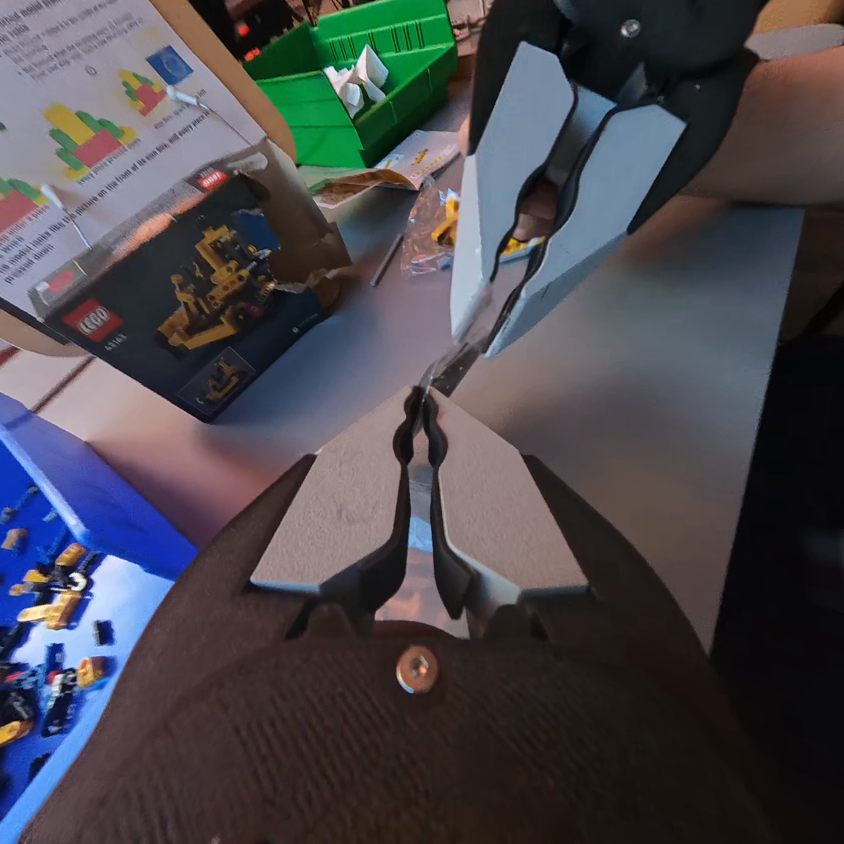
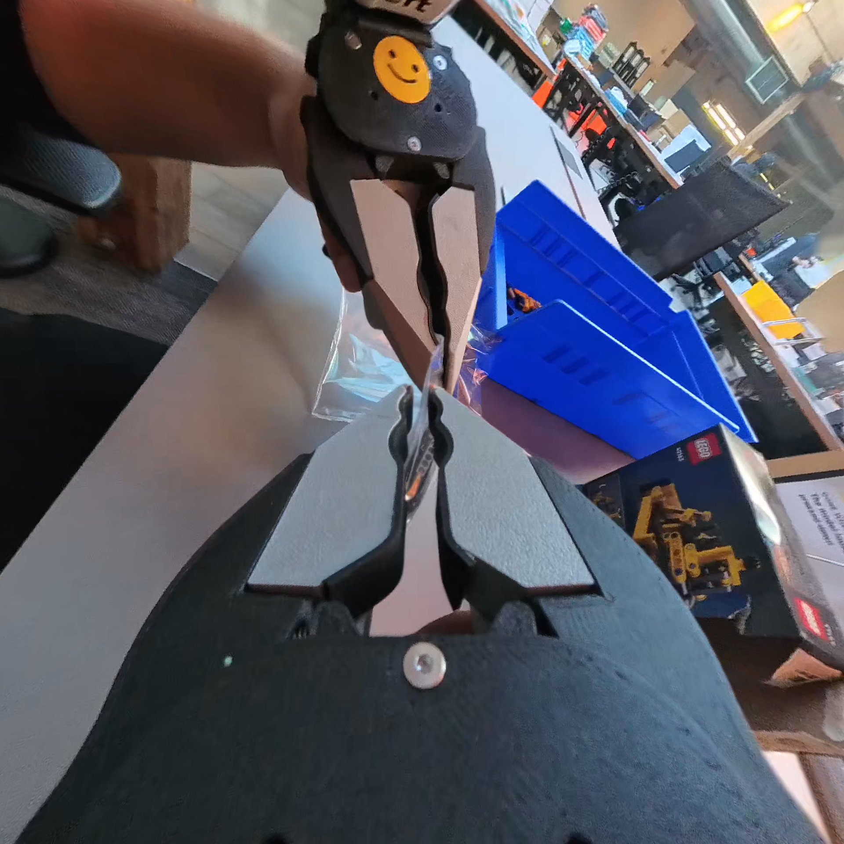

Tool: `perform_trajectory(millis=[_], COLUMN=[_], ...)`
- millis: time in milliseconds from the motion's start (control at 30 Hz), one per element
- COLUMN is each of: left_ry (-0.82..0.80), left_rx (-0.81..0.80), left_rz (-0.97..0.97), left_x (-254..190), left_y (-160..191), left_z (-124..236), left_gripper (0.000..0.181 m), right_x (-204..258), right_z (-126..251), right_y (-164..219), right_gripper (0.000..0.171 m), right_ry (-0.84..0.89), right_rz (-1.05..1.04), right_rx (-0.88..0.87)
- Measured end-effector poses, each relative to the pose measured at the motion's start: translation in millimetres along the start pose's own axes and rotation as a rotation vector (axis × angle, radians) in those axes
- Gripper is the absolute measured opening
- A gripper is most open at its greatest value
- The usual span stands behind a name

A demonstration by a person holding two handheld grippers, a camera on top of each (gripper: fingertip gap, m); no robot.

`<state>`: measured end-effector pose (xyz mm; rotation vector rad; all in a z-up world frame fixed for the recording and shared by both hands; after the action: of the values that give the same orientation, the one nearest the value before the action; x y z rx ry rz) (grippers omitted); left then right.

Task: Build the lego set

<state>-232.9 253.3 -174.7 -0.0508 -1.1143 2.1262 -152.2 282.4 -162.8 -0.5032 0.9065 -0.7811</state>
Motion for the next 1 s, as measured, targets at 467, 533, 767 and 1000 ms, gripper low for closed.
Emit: perform_trajectory(millis=[467,533,767,1000], left_ry=[-0.366,-0.376,-0.15,-0.187], left_rx=[-0.333,-0.355,-0.528,-0.574], left_rz=[-0.273,-0.333,-0.16,-0.1], left_x=[-13,-20,-31,-22], left_y=[-30,-31,-32,-28], left_z=[9,9,6,9], left_gripper=[0.0,0.0,0.0,0.0], right_x=[-59,-61,-58,-45], right_z=[63,60,54,39], right_y=[25,28,31,29], right_gripper=[0.042,0.047,0.05,0.052], right_ry=[-0.385,-0.412,-0.47,-0.575], right_rz=[-0.596,-0.632,-0.664,-0.661], right_rx=[-0.444,-0.439,-0.453,-0.408])
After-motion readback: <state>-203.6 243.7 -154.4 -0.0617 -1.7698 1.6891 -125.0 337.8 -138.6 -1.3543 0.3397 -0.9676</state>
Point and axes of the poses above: each gripper's, where its closed fingertips meet, z back along the fingers, y out of its underside, x = y × z across the jaws, the point moved 5 cm from there along z, back along the fingers, and after that the axes turned 15 degrees about x, right-handed, at the moved point
